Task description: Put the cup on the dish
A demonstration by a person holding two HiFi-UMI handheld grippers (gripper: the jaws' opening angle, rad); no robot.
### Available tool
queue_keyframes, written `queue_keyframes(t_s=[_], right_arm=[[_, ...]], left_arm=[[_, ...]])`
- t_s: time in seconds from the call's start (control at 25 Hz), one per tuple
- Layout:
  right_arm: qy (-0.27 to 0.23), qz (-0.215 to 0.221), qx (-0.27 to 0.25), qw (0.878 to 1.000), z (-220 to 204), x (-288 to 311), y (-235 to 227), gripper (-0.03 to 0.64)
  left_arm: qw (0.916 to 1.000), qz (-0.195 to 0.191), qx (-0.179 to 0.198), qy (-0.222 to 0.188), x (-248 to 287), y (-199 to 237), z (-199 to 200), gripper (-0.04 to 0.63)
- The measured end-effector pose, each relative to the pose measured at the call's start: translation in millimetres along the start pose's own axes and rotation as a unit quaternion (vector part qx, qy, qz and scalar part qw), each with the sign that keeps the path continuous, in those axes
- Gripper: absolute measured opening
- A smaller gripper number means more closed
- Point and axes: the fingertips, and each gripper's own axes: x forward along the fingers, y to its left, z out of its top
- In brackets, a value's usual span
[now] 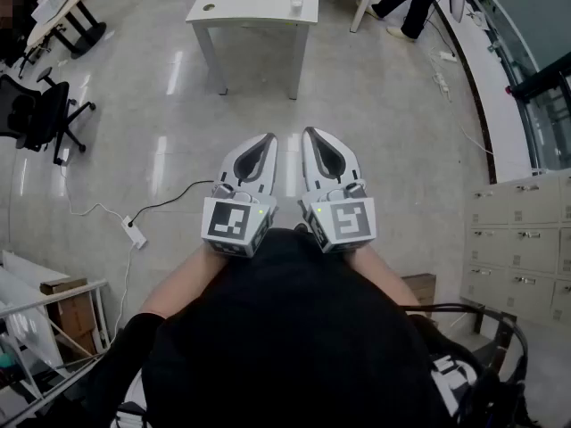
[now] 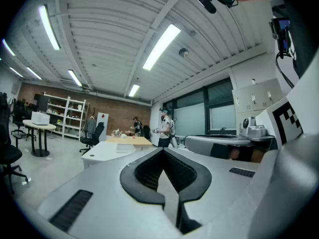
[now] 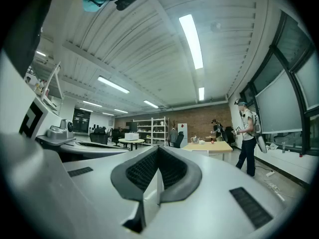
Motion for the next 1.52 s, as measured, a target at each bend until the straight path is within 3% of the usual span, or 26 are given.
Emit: queue_keyframes(t_s=[0.48,0.88,1.2,1.52], right_arm=[[0.006,0.001,-0.012,1.000,-4.0,2.7,13.8,0.012],[-0.027,0.022,0.024,0.999,-8.1,11.1,40.8,0.013],[-0.012,0.029,0.034,0.999,-17.0,26.7,69.0,0.014],[0.007,0.022,0.030,0.999,-26.1,32.7,70.5,0.014]], left_arm=[[0.9999,-0.001,-0.014,0.008,-7.5,10.3,-0.8,0.006],[0.9997,-0.016,-0.018,-0.002,-20.5,28.0,-7.7,0.006],[0.9996,-0.010,-0.027,0.005,-37.7,52.6,-12.6,0.006],[0.9990,-0.029,-0.033,0.003,-32.5,57.0,-14.7,0.006]])
